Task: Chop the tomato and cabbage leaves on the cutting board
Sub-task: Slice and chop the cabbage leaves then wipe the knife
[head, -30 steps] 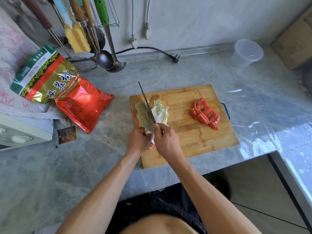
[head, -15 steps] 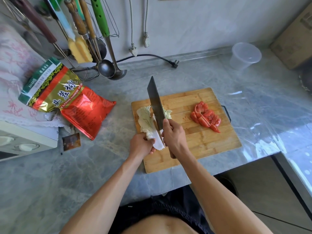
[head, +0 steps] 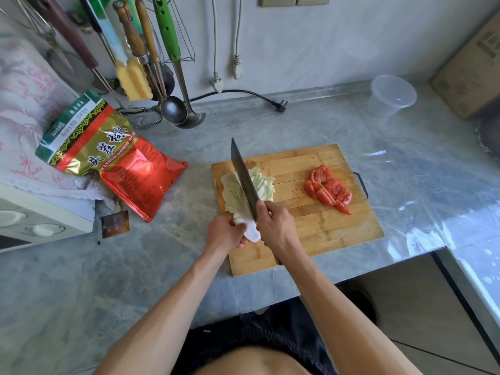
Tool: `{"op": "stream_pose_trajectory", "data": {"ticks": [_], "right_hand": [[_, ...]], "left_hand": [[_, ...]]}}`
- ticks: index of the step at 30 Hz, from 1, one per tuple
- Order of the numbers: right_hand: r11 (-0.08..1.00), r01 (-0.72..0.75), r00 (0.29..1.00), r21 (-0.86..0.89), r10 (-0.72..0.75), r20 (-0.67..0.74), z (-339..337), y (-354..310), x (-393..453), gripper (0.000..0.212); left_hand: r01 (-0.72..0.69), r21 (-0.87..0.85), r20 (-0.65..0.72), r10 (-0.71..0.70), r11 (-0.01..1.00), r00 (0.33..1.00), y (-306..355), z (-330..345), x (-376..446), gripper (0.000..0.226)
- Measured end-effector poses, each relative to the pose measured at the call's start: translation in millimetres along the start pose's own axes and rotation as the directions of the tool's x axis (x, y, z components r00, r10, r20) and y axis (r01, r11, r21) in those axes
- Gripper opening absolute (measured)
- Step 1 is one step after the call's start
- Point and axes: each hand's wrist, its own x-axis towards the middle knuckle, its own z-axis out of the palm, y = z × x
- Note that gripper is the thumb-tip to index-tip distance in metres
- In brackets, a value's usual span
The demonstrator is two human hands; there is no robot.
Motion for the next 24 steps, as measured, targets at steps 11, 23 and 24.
{"op": "stream_pose_trajectory", "data": {"ticks": [11,23,24], "right_hand": [[0.998,0.04,0.998,-0.042,-0.042,-0.045,6,-19,26,0.041],[0.997,0.071,0.997,-0.007,-0.071,0.0,15,-28,38,0.043],[0.996,0.086,0.996,0.018,-0.086,-0.008,11,-27,36,0.044]], "left_hand": [[-0.017,0.029,-0.005,0.018,0.999,1.0,-1,-1,2,0.01],[-0.009,0.011,0.056,0.008,1.0,0.998,-2,-5,2,0.017],[-0.008,0.018,0.064,0.006,1.0,0.998,0,-7,4,0.019]]}}
